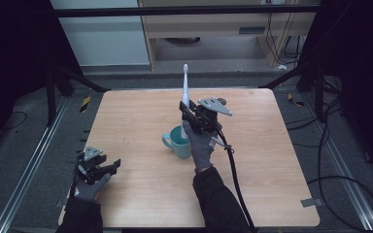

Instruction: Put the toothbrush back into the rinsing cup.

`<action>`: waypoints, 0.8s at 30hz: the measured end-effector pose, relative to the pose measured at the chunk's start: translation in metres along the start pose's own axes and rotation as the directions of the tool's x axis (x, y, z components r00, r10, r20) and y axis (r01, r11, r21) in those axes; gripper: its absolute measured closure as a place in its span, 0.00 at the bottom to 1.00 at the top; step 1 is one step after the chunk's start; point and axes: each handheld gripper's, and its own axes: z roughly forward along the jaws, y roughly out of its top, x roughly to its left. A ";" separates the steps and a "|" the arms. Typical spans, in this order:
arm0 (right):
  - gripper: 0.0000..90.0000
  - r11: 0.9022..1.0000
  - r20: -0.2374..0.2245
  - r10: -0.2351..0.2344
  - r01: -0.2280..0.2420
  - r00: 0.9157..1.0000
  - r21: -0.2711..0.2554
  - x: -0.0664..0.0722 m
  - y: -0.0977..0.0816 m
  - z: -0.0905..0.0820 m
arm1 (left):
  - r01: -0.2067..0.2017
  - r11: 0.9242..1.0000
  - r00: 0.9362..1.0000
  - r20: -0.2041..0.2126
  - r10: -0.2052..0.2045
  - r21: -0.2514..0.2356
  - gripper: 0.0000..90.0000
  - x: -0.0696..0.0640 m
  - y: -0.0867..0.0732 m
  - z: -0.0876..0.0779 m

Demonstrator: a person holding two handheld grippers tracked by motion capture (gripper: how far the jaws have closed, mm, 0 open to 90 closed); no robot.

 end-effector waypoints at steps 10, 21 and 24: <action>0.74 0.999 0.000 0.022 -0.022 1.000 0.032 -0.002 -0.013 0.017 | 0.000 1.000 1.000 0.002 0.000 -0.001 0.39 0.000 0.000 0.000; 0.74 0.996 0.026 0.012 -0.014 1.000 0.085 -0.007 -0.033 0.026 | -0.003 1.000 1.000 0.000 0.003 -0.002 0.39 -0.001 0.000 0.000; 0.74 0.995 0.031 0.009 -0.012 0.999 0.102 -0.007 -0.039 0.028 | -0.004 1.000 1.000 0.000 0.004 -0.001 0.39 -0.001 0.000 0.000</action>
